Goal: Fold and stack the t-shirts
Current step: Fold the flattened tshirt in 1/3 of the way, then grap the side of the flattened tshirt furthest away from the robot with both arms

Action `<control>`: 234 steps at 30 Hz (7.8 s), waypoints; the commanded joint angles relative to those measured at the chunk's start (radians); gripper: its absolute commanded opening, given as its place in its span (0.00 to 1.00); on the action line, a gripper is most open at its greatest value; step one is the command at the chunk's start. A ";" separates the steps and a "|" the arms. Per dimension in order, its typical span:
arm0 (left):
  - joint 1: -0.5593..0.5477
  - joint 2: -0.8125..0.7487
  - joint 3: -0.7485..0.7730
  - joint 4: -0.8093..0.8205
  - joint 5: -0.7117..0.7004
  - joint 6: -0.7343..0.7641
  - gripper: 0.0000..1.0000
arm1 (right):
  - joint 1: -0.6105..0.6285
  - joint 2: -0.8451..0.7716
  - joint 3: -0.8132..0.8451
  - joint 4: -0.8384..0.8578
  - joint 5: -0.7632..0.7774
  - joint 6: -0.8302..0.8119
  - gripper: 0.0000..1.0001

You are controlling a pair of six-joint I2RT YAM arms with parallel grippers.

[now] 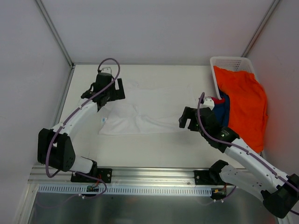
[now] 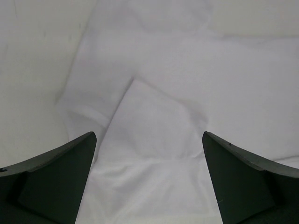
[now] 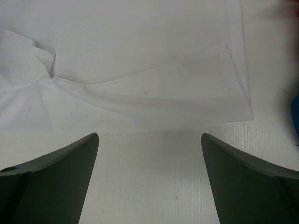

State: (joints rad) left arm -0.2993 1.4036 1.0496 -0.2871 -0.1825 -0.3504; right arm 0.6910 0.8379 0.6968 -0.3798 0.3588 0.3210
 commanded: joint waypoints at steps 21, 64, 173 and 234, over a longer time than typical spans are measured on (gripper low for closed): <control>0.388 1.021 1.218 -0.141 0.639 0.306 0.99 | 0.001 0.142 0.096 -0.002 -0.139 -0.119 0.99; 0.424 1.253 1.351 -0.147 0.970 -0.048 0.99 | -0.001 -0.042 0.191 -0.149 -0.080 -0.111 1.00; 0.278 1.061 1.006 -0.001 0.816 -0.001 0.00 | -0.620 1.642 1.495 -0.215 -0.543 -0.097 0.76; 0.269 0.480 0.564 0.022 0.729 0.088 0.00 | -0.588 1.147 1.104 -0.248 -0.547 -0.154 0.00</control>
State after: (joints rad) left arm -0.0162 1.9934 1.6707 -0.2741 0.5396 -0.3080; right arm 0.0902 2.0804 1.8435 -0.6106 -0.1947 0.1890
